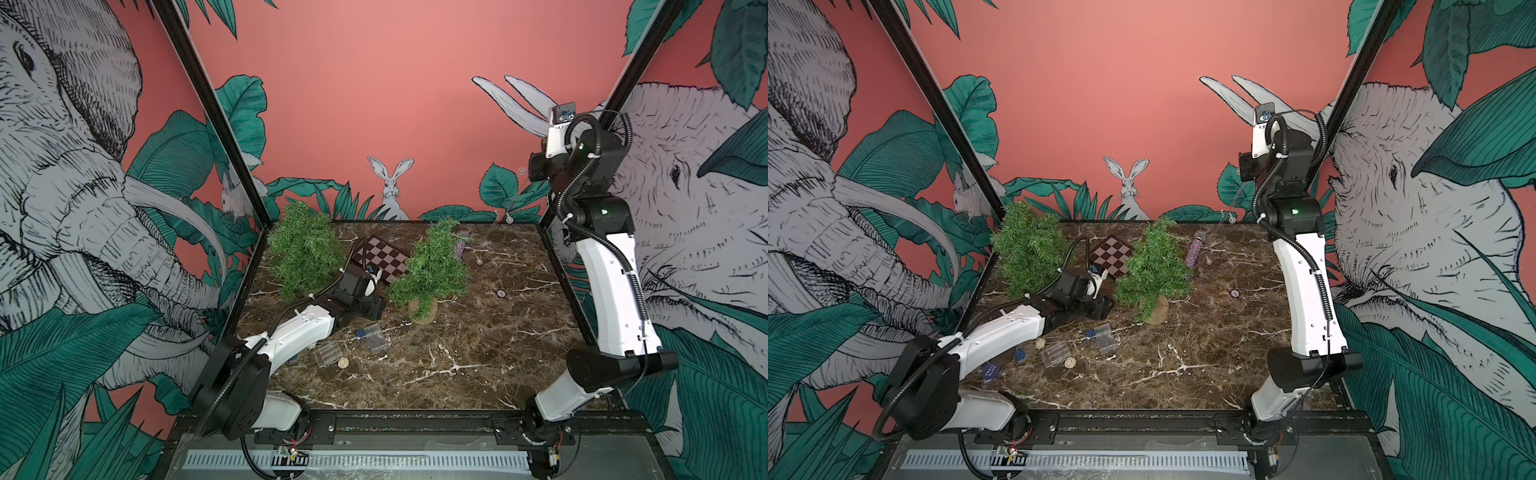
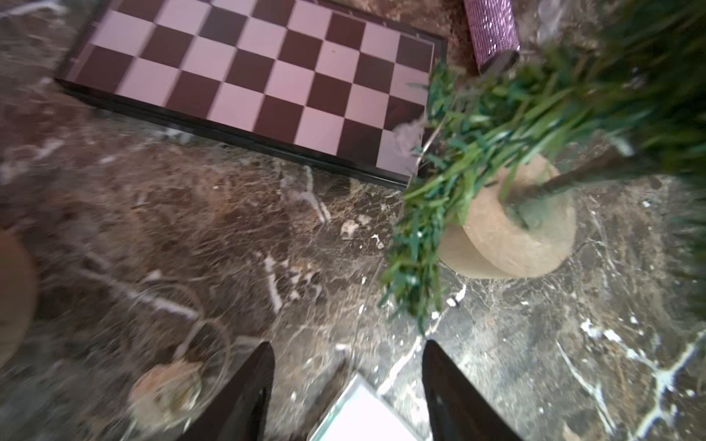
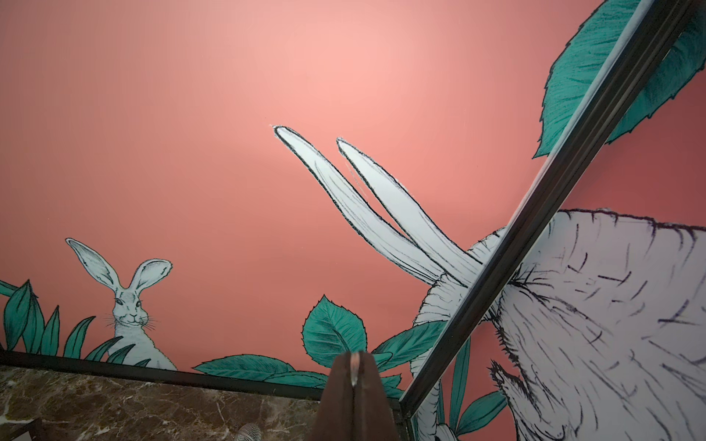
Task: Wrap string light around the christmas tree
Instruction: Adjust the light string at the center of the board.
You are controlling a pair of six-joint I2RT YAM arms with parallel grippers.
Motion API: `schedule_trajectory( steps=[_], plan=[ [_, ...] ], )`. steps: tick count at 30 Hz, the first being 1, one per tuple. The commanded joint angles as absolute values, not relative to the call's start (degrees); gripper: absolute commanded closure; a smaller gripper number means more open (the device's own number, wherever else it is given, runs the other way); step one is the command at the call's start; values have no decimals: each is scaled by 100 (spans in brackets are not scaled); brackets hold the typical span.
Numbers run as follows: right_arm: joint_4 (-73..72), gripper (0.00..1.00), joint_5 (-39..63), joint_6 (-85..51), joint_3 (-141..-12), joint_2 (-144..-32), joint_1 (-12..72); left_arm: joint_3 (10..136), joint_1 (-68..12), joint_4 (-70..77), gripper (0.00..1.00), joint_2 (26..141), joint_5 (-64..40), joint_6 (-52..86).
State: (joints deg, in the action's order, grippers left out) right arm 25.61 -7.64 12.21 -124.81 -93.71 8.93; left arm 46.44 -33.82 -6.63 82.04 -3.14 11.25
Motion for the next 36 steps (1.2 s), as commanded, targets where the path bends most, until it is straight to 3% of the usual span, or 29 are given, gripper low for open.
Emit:
schedule_trajectory(
  steps=[1,8,13,17,27,36],
  plan=[
    [2515,100,-665,1204,-12589,-9375,878,4529,-3424,87,38,8377,-289,1254],
    [2479,100,-589,1128,-12549,-9350,872,4227,-3535,1252,51,8903,-598,1203],
    [2498,100,-600,1151,-12507,-9326,873,4091,-3541,1487,82,8988,-701,1296],
    [2581,100,-675,1175,-12600,-9343,878,4045,-3539,1245,98,8741,-820,1381],
    [2818,100,-889,1151,-12815,-9222,879,4105,-3880,551,100,7892,-1094,1736],
    [2797,100,-728,948,-12738,-9223,879,4117,-4105,568,99,8208,-1282,2000]
  ],
)
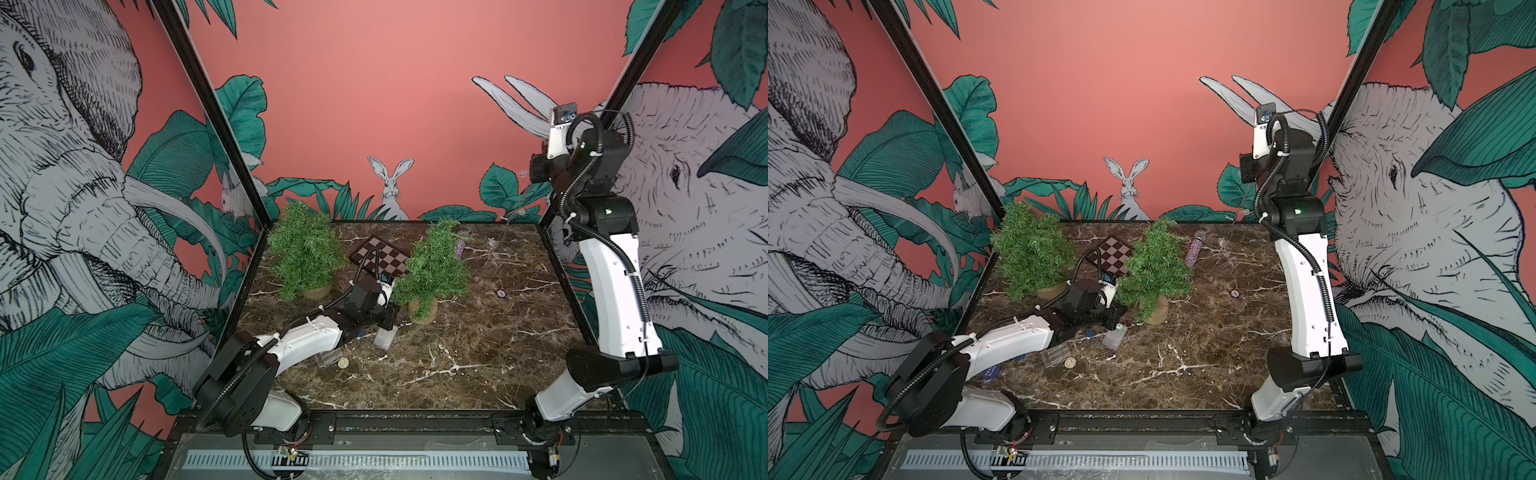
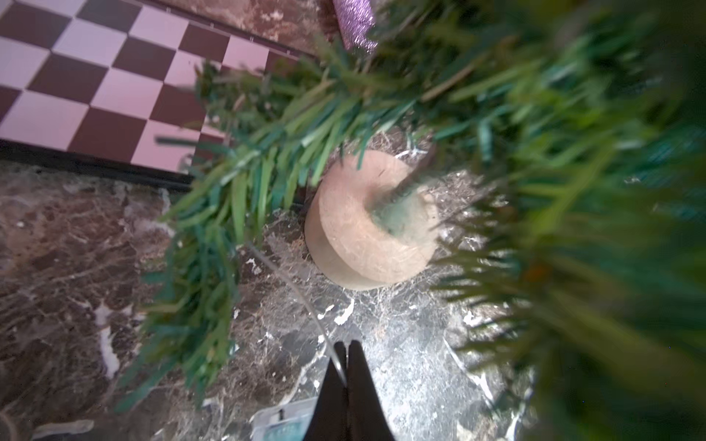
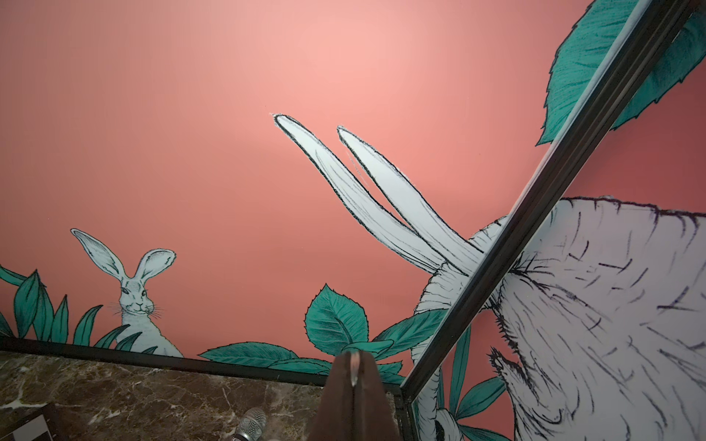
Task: Wrap string light around the christmas tree
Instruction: Adjust the light string at the center of the board.
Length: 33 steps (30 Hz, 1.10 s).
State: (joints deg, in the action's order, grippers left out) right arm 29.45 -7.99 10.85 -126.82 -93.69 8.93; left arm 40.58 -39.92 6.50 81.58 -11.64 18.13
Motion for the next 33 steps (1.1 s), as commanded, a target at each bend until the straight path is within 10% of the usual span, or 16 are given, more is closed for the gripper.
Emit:
schedule_trajectory(
  steps=[1,15,24,33],
  plan=[
    [2795,100,-722,936,-12721,-9224,871,4126,-4146,562,97,8226,-1255,1997],
    [2927,100,-545,558,-12025,-8468,921,4195,-4148,-442,52,7584,-1132,1872],
    [3803,100,-655,250,-12103,-8160,949,4439,-4316,-2199,52,6138,-215,1694],
    [4958,100,-605,-166,-12601,-8023,986,6776,-6327,-2977,47,6958,1188,664]
  ],
)
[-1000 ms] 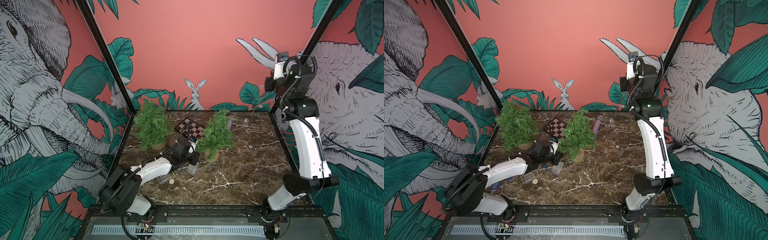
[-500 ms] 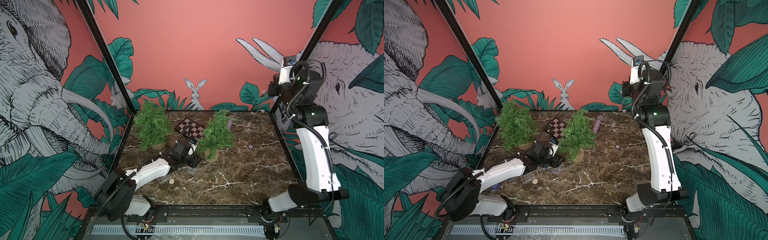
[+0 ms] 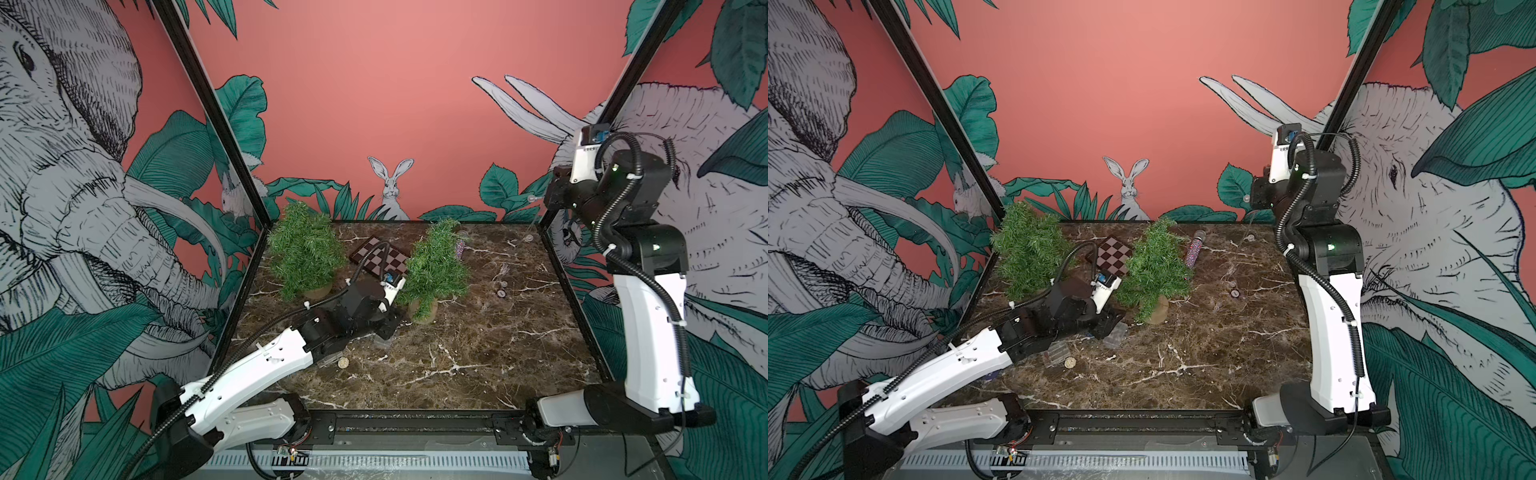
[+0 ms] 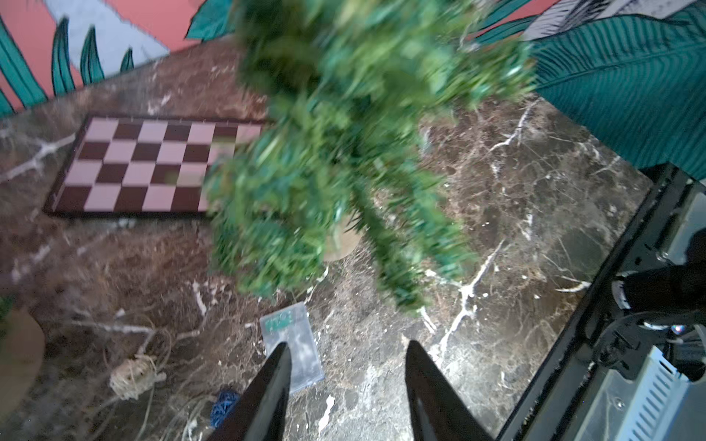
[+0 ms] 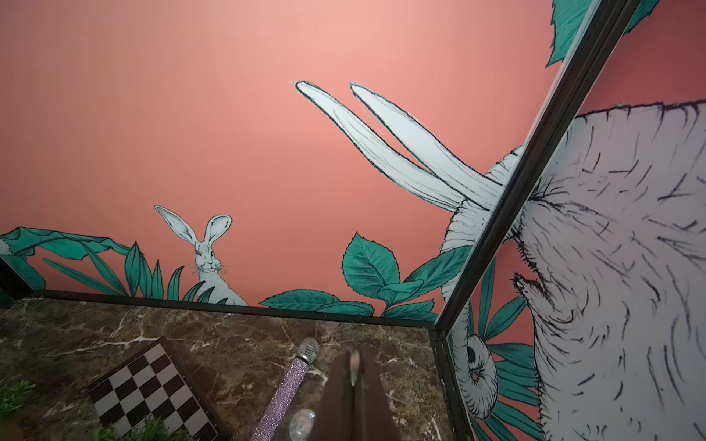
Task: Wrap string light around the christmas tree
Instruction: Adjust the light string at the center of the board, then wrap the light string around the Christmas tree.
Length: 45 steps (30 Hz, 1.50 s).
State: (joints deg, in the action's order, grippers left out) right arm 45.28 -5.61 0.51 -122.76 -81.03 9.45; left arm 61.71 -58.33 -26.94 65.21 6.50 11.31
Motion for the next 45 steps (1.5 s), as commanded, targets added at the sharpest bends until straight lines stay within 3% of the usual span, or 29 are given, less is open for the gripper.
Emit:
schedule_trajectory(
  steps=[1,4,7,8,15,19,24,27,30,31,40,45],
  plan=[
    [5131,100,-627,-188,-12727,-8041,986,7073,-6523,-2890,46,7211,1197,553],
    [5500,100,-583,-323,-12989,-7985,992,8075,-6912,-2531,41,8090,1090,196],
    [5527,100,-284,-502,-12948,-7799,993,9080,-6969,-2190,27,8913,801,5],
    [5537,100,-150,-574,-12944,-7742,986,9475,-6969,-2155,26,9199,702,-43],
    [5354,100,444,-835,-12432,-7350,990,12071,-6958,-2385,28,10836,507,-627],
    [5342,100,660,-879,-12181,-7200,991,12861,-6754,-2456,33,11379,164,-572],
    [5140,100,836,-946,-11720,-6942,990,12952,-6467,-2123,41,11571,-465,-265],
    [5096,100,900,-967,-11637,-6905,987,13149,-6407,-2156,52,11717,-657,-325],
    [5090,100,909,-951,-11650,-6895,993,13212,-6385,-2290,70,11804,-687,-408],
    [5106,100,910,-943,-11670,-6893,987,13158,-6380,-2319,71,11804,-708,-433],
    [5163,100,908,-830,-11759,-6916,986,12542,-6381,-2189,68,11590,-673,-538],
    [5237,100,870,-731,-11752,-6925,991,11503,-6381,-1675,55,10963,-855,-448]
  ],
)
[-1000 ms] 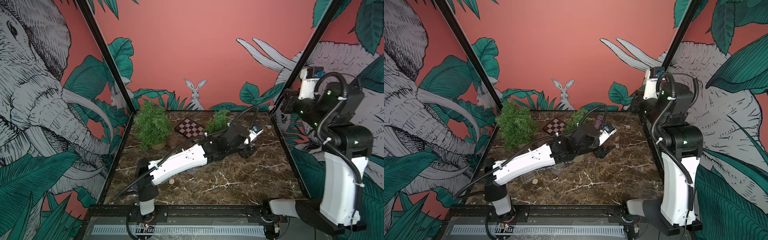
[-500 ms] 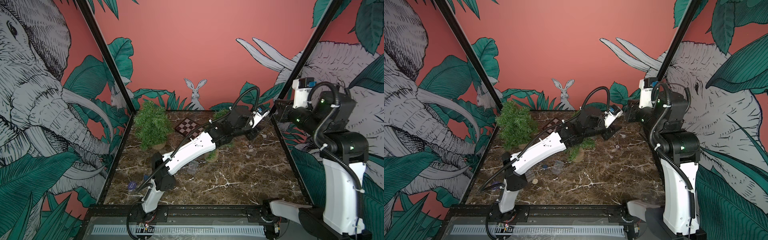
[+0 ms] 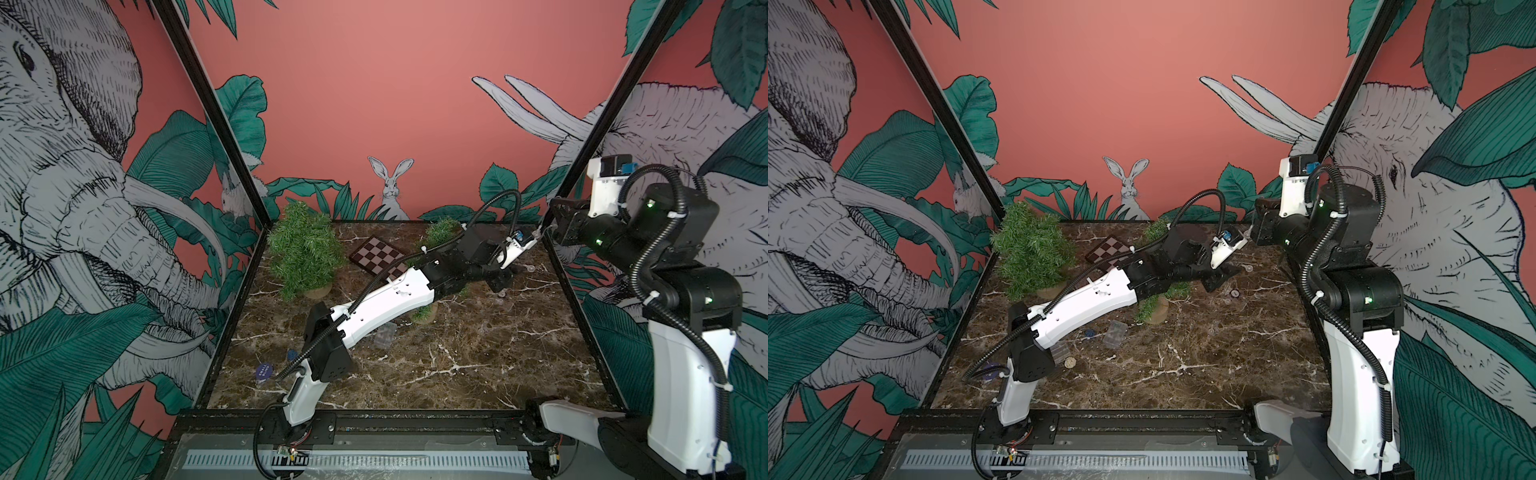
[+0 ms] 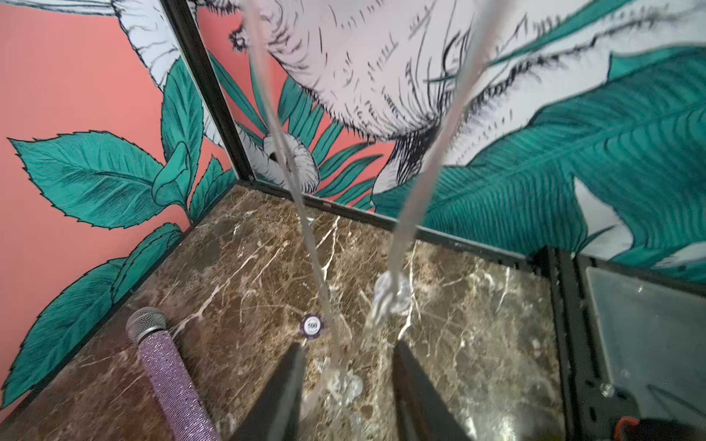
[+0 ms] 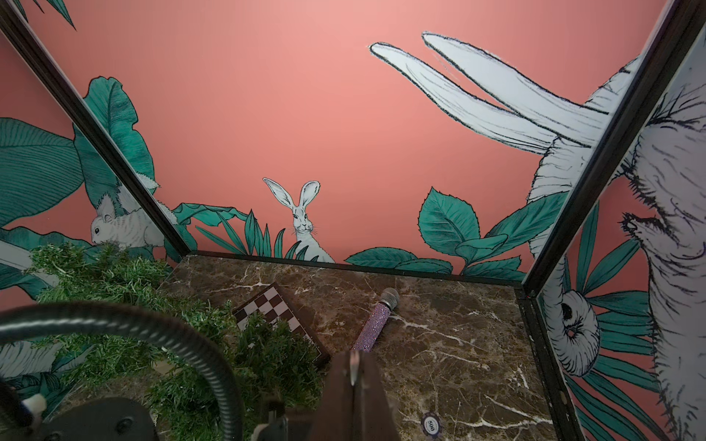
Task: Wrap string light around the christmas tree
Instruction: Wrap the light string around the Christmas tree.
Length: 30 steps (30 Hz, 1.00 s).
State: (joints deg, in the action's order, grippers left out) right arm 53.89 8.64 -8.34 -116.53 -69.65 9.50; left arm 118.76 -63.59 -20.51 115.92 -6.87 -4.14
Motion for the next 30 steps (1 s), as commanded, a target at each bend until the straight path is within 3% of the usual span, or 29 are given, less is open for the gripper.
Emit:
schedule_trajectory(
  steps=[1,13,20,30],
  plan=[
    [5221,100,886,-745,-11732,-6909,985,11366,-6379,-1608,55,10908,-837,-439],
    [5216,100,1027,-776,-11663,-6841,991,11579,-6258,-1496,70,11080,-699,-544],
    [5205,100,1042,-774,-11698,-6834,984,11514,-6258,-1456,64,11090,-863,-640],
    [5215,100,1086,-781,-11688,-6799,986,11684,-6242,-1376,73,11402,-1072,-592]
  ],
)
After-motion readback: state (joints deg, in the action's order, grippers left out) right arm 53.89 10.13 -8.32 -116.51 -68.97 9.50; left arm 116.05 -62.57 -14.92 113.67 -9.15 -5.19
